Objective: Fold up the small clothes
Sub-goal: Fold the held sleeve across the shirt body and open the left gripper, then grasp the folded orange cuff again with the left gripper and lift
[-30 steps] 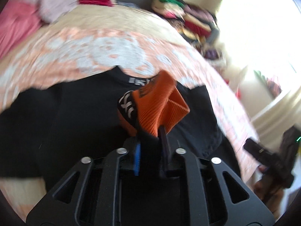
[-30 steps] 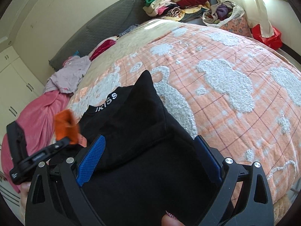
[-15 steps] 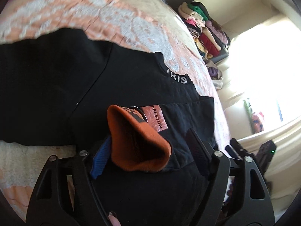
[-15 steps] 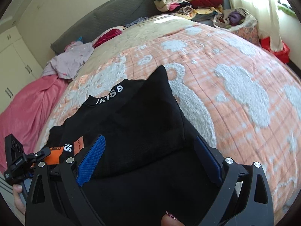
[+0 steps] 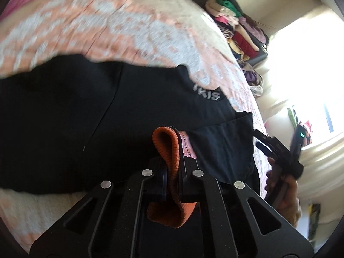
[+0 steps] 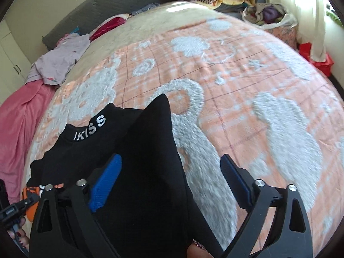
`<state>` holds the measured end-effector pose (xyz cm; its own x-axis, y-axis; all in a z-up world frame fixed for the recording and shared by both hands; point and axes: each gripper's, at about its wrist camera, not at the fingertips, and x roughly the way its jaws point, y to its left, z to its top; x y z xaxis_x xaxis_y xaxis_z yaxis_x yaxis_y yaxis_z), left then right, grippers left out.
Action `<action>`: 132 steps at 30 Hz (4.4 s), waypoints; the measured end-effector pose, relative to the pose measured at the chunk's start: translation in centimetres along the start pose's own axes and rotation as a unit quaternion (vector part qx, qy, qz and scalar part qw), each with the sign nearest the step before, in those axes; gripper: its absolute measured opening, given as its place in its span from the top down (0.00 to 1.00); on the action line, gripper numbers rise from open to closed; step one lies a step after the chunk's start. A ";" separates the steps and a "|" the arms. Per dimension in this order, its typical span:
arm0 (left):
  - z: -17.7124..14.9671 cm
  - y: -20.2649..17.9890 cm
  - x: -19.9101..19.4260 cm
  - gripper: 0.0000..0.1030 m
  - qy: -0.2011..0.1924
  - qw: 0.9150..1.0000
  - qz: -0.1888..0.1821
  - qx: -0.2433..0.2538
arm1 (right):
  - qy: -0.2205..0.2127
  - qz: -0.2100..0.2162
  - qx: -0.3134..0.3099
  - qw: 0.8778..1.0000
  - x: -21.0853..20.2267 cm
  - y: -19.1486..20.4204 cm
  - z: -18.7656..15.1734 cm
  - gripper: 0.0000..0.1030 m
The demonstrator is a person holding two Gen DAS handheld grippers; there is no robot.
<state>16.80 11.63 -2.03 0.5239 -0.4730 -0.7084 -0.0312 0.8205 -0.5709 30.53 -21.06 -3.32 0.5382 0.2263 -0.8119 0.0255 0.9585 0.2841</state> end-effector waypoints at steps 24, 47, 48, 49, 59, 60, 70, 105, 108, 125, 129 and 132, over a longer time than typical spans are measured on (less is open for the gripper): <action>1.8 1.1 4.0 0.83 0.023 0.990 0.123 0.063 | -0.068 -0.080 -0.071 0.992 -3.2 1.6 -0.6 0.47; -2.6 -0.1 -2.1 0.58 -0.038 0.980 0.172 0.097 | -0.010 0.044 -0.153 0.987 -4.2 12.5 -9.7 0.32; -2.7 -0.2 -2.6 0.58 -0.045 0.979 0.173 0.095 | -0.016 0.051 -0.151 0.987 -4.9 12.8 -9.7 0.28; -2.9 -0.2 -3.5 0.58 -0.054 0.979 0.174 0.091 | -0.021 0.059 -0.149 0.987 -5.6 12.9 -9.9 0.25; -3.8 0.7 -9.0 0.29 -0.101 0.974 0.183 0.083 | -0.061 0.081 -0.175 0.979 -9.9 17.3 -10.6 0.08; -3.8 0.8 -9.3 0.29 -0.104 0.974 0.185 0.083 | -0.063 0.082 -0.178 0.979 -10.2 17.8 -10.7 0.08; -4.3 4.2 -13.6 0.29 -0.131 0.969 0.202 0.058 | -0.073 0.102 -0.210 0.970 -11.3 22.9 -11.6 0.05; -6.1 20.3 -20.7 0.13 -0.155 0.954 0.225 -0.125 | -0.020 0.162 -0.338 0.927 -6.4 38.0 -17.6 0.05; -6.4 21.8 -20.7 0.13 -0.156 0.952 0.216 -0.152 | -0.008 0.166 -0.332 0.928 -5.7 37.9 -18.1 0.05; -4.5 26.2 -18.7 0.61 -0.184 0.933 0.209 -0.227 | 0.016 0.144 -0.262 0.954 -3.2 32.3 -17.2 0.05; -3.7 25.9 -18.4 0.86 -0.191 0.929 0.226 -0.221 | 0.011 0.142 -0.244 0.959 -3.4 30.6 -16.4 0.05; -3.2 24.5 -19.1 0.97 -0.206 0.928 0.230 -0.207 | 0.009 0.145 -0.233 0.962 -3.6 29.5 -15.8 0.05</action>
<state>3.26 39.75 -3.84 0.6531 0.1298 -0.7461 -0.6115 0.6715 -0.4185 15.98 9.18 -0.08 0.4509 0.4954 -0.7424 -0.5063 0.8270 0.2443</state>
